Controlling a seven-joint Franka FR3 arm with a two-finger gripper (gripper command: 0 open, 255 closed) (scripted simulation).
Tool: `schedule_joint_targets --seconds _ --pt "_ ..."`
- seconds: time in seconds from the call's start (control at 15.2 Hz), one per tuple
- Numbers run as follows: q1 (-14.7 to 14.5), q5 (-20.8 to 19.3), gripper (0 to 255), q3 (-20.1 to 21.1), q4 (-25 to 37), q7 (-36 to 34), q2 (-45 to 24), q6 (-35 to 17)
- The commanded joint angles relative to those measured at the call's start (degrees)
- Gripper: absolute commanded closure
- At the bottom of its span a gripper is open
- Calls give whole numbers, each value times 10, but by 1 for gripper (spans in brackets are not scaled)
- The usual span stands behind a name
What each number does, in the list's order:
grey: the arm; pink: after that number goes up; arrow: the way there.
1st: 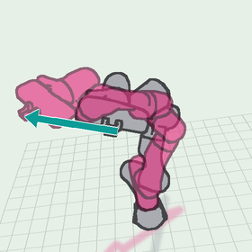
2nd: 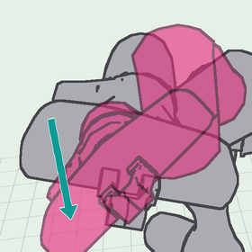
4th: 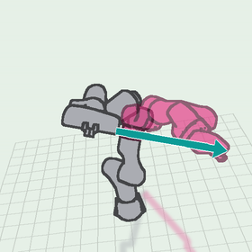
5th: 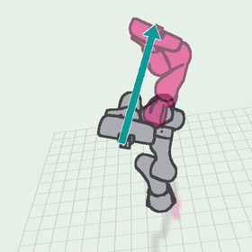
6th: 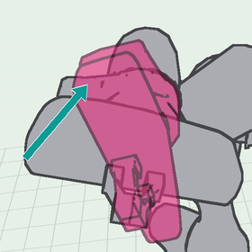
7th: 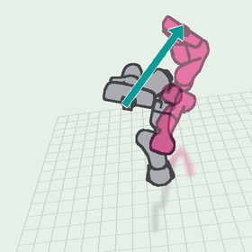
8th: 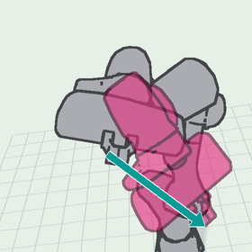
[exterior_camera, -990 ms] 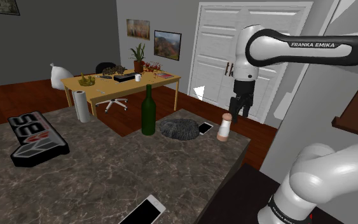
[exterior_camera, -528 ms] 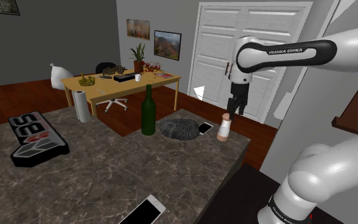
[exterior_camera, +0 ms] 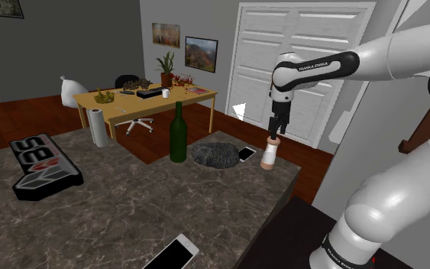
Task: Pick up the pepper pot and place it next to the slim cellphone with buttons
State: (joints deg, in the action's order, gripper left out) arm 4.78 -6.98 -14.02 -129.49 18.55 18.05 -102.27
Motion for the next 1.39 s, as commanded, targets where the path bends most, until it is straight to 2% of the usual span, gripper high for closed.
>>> schedule_joint_targets --seconds 0.0,0.53,0.99,1.32 --pt "3 -1 0 -15 22 25 -40 -21" --pt "23 28 0 -55 148 125 -204 -69" --pt "27 30 0 -57 106 127 -216 -122" --pt "27 30 0 -57 103 127 -217 -127"
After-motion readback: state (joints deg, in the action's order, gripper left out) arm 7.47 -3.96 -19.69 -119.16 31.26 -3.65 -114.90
